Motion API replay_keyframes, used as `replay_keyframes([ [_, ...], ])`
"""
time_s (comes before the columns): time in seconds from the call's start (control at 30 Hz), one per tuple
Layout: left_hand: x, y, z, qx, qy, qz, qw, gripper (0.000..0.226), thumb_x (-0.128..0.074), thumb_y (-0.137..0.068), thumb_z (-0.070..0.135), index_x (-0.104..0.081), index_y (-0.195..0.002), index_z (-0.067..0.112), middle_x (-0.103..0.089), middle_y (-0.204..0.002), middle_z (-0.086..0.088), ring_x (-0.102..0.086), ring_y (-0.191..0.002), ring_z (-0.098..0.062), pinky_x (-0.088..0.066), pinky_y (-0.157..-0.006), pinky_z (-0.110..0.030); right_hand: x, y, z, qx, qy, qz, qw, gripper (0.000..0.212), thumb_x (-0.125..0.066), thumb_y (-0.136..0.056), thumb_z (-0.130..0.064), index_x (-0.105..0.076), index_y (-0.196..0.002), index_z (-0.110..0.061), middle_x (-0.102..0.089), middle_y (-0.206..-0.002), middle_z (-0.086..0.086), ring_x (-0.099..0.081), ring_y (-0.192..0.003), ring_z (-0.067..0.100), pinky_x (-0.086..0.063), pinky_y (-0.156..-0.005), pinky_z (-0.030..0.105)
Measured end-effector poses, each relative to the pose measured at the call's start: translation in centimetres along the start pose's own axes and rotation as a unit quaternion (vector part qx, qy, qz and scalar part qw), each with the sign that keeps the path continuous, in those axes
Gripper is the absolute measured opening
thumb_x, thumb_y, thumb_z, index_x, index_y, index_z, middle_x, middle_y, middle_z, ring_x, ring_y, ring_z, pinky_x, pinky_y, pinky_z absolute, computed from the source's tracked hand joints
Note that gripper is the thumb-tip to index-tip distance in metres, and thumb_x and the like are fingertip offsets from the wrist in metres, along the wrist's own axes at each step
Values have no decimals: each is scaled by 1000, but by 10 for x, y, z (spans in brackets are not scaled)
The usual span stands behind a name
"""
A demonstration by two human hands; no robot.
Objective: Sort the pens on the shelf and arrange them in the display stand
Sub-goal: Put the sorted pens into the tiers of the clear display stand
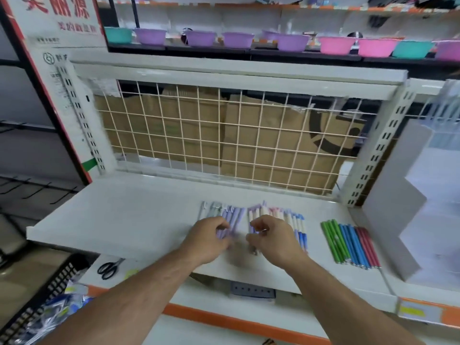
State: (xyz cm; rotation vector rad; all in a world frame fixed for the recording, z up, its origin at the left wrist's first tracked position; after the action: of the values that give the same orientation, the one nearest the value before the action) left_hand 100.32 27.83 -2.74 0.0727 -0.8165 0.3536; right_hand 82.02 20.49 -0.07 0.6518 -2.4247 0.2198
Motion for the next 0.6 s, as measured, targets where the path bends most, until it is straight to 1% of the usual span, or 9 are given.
replay_keyframes([
  [0.07, 9, -11, -20, 14, -17, 27, 999, 24, -72, -83, 23, -69, -107, 20, -69, -106, 7, -63, -98, -13, -50, -86, -27, -15, -10, -5, 2, -13, -2, 1000, 21, -75, -84, -24, -62, -99, -29, -67, -97, -5, -66, -78, 17, -55, -75, 32],
  [0.1, 11, -16, -29, 24, -22, 45, 998, 24, -71, -83, 23, -68, -107, 20, -67, -107, 7, -62, -97, -14, -49, -86, -27, -21, -15, -7, 3, -12, 1, 1000, 20, -73, -86, -23, -63, -101, -28, -66, -100, -5, -64, -79, 16, -54, -76, 32],
  [0.17, 12, -24, -43, 47, -30, 71, 996, 25, -68, -82, 24, -65, -107, 21, -64, -108, 5, -60, -100, -17, -50, -86, -31, -31, -23, -10, 13, 15, 22, 1000, 20, -69, -90, -20, -66, -109, -23, -64, -103, -7, -60, -83, 11, -50, -78, 27],
  [0.23, 9, -31, -54, 68, -45, 85, 993, 30, -66, -82, 28, -61, -110, 20, -61, -110, 2, -56, -104, -21, -49, -87, -35, -41, -26, -13, 35, 57, 54, 996, 18, -66, -92, -19, -68, -110, -20, -63, -101, -10, -58, -86, 8, -44, -77, 21],
  [0.3, 3, -36, -61, 76, -61, 101, 990, 36, -66, -83, 32, -58, -114, 17, -60, -110, -1, -54, -107, -23, -46, -88, -36, -53, -27, -13, 69, 74, 88, 991, 13, -65, -92, -17, -69, -104, -20, -64, -97, -8, -59, -84, 9, -47, -75, 26],
  [0.37, -2, -41, -65, 72, -68, 118, 988, 42, -68, -81, 36, -57, -116, 15, -60, -110, -2, -52, -108, -24, -44, -89, -34, -67, -30, -7, 106, 89, 125, 982, 12, -66, -91, -15, -71, -101, -19, -65, -96, -6, -60, -80, 9, -50, -71, 29],
  [0.43, -5, -46, -68, 70, -75, 127, 987, 44, -69, -79, 36, -57, -115, 15, -60, -110, -2, -52, -108, -25, -42, -89, -34, -80, -34, 1, 144, 115, 158, 970, 12, -67, -91, -14, -72, -101, -18, -66, -96, -5, -62, -77, 12, -50, -64, 29],
  [0.5, -7, -50, -71, 73, -93, 128, 985, 39, -68, -77, 30, -55, -110, 15, -61, -108, -4, -52, -107, -27, -41, -87, -36, -90, -37, 7, 181, 137, 180, 957, 13, -69, -88, -11, -71, -99, -16, -67, -97, -2, -65, -77, 17, -53, -58, 32],
  [0.6, -7, -53, -69, 86, -123, 133, 980, 36, -62, -76, 19, -54, -110, 10, -62, -109, -10, -53, -107, -31, -43, -87, -39, -99, -39, 15, 217, 177, 195, 940, 14, -73, -85, -8, -72, -96, -17, -68, -93, -1, -64, -72, 19, -52, -49, 31],
])
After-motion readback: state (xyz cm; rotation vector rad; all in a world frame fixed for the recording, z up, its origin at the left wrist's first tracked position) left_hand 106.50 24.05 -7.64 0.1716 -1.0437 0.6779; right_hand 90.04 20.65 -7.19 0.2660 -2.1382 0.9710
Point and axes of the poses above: each hand's wrist, its own y-axis away from the middle knuckle, its own x-axis out of the back of the hand, z = x × y, the point moved 1 cm from there along -y, towards the middle knuckle
